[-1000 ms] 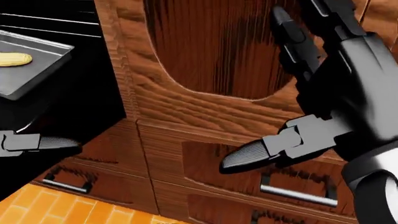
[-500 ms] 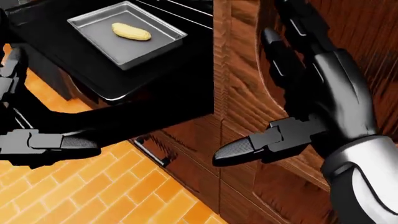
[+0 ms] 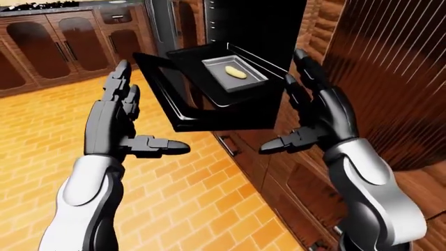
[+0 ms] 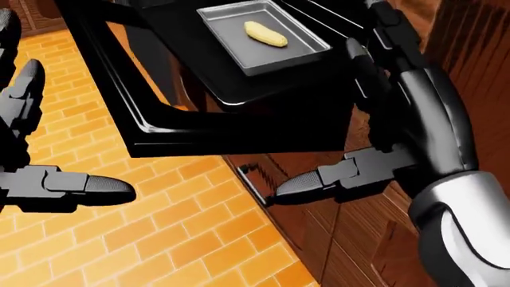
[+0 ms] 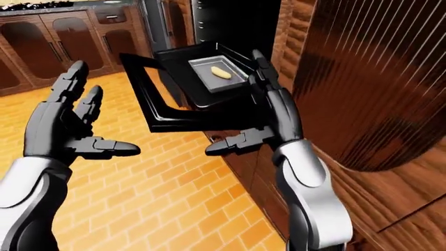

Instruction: Pick the corn from the oven and place it on the plate on the counter.

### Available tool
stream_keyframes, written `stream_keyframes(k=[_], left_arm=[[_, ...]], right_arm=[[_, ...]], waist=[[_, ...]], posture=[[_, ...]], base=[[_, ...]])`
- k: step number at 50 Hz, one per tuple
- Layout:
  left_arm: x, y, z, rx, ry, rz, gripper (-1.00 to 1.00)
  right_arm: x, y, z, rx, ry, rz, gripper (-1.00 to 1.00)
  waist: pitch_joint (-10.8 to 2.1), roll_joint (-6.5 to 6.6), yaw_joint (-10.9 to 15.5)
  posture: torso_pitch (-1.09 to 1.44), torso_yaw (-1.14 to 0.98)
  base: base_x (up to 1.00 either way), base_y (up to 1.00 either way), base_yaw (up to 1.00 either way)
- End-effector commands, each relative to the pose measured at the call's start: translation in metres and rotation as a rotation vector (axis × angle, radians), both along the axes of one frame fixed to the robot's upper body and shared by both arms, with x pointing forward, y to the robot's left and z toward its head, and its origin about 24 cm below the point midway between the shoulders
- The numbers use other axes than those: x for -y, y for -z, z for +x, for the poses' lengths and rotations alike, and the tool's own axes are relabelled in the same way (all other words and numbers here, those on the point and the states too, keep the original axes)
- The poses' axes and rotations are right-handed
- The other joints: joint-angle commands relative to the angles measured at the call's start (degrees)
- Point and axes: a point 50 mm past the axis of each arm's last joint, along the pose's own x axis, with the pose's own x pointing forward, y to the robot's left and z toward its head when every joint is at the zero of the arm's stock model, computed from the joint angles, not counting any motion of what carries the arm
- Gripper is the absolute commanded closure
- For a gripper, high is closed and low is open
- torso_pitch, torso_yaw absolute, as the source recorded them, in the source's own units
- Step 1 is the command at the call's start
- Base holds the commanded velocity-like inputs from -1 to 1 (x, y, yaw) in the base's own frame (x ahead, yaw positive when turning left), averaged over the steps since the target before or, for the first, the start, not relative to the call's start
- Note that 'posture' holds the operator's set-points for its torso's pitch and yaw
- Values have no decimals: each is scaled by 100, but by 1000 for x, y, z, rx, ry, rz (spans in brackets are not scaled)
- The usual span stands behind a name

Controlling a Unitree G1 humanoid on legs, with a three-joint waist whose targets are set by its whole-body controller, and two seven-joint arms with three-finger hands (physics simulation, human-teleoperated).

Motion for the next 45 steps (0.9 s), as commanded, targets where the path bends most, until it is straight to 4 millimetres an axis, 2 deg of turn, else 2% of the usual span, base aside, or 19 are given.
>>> stream_keyframes(k=[1, 10, 12, 14, 15, 16, 18, 20, 22, 24, 26, 28, 31, 34, 35, 38, 39, 40, 45], left_arm=[[-1, -15, -4, 94, -20, 15, -100], [-5, -21, -6, 103, -24, 18, -100], [-4, -19, -7, 103, -21, 18, -100], [-4, -21, -8, 106, -22, 17, -100], [-4, -22, -8, 107, -22, 15, -100], [-3, -21, -8, 108, -19, 16, -100], [-3, -22, -9, 109, -20, 15, -100], [-4, -22, -10, 109, -21, 13, -100], [-5, -22, -10, 110, -24, 12, -100], [-5, -23, -10, 112, -24, 11, -100], [-5, -22, -9, 113, -22, 12, -100], [-4, -24, -10, 115, -21, 12, -100], [-5, -27, -10, 118, -22, 16, -100], [-5, -29, -11, 121, -22, 15, -100], [-4, -30, -11, 122, -21, 16, -100], [-5, -29, -10, 122, -21, 15, -100], [-5, -28, -10, 121, -21, 15, -100], [-5, -28, -10, 121, -21, 14, -100], [-6, -29, -10, 122, -22, 17, -100]], right_arm=[[-7, -14, -2, 84, -29, -6, -100], [-8, -18, -1, 89, -30, -15, -100], [-7, -19, -2, 93, -29, -6, -100], [-6, -19, -2, 96, -30, -5, -100], [-6, -20, -2, 97, -31, -6, -100], [-6, -20, -2, 98, -31, -7, -100], [-5, -20, -2, 100, -32, -6, -100], [-4, -21, -2, 103, -30, -5, -100], [-4, -22, -2, 107, -29, -9, -100], [-3, -25, -2, 111, -29, -7, -100], [-3, -25, -2, 110, -25, -9, -100], [-2, -28, -3, 113, -26, -8, -100], [-1, -32, -3, 123, -25, -5, -100], [-1, -33, -2, 122, -24, -4, -100], [-1, -33, -2, 122, -23, -3, -100], [-1, -33, -1, 123, -21, -4, -100], [-1, -33, -2, 123, -21, -3, -100], [-1, -33, -2, 123, -22, -3, -100], [-1, -33, -2, 123, -22, -1, -100]], waist=[[-113, 9, 6], [-266, 440, -174], [-306, 622, -230], [-323, 949, -194], [-222, 731, -152], [-165, 814, -221], [-235, 823, -153], [-270, 752, -213], [-186, 634, -188], [-154, 451, -168], [-267, 131, -176], [-274, 250, -122], [-259, 98, -163], [-170, 117, -139], [-218, 145, -117], [-237, 556, -107], [-331, 809, -91], [-426, 814, -62], [-475, 644, -69]], posture=[[0, 0], [0, 0], [0, 0], [0, 0], [0, 0], [0, 0], [0, 0], [0, 0], [0, 0], [0, 0], [0, 0], [0, 0], [0, 0], [0, 0], [0, 0], [0, 0], [0, 0], [0, 0], [0, 0]], base=[[65, -8, 0], [65, -3, 0], [65, -3, 0], [65, -4, 0], [65, -3, 0], [62, -4, 0], [36, 0, 0], [2, 0, 0], [0, 0, 0], [0, 0, 0], [0, 0, 0], [0, 0, 0], [0, 0, 0], [0, -1, 0], [0, -15, 0], [0, -16, 0], [0, -16, 0], [0, -16, 0], [0, -16, 0]])
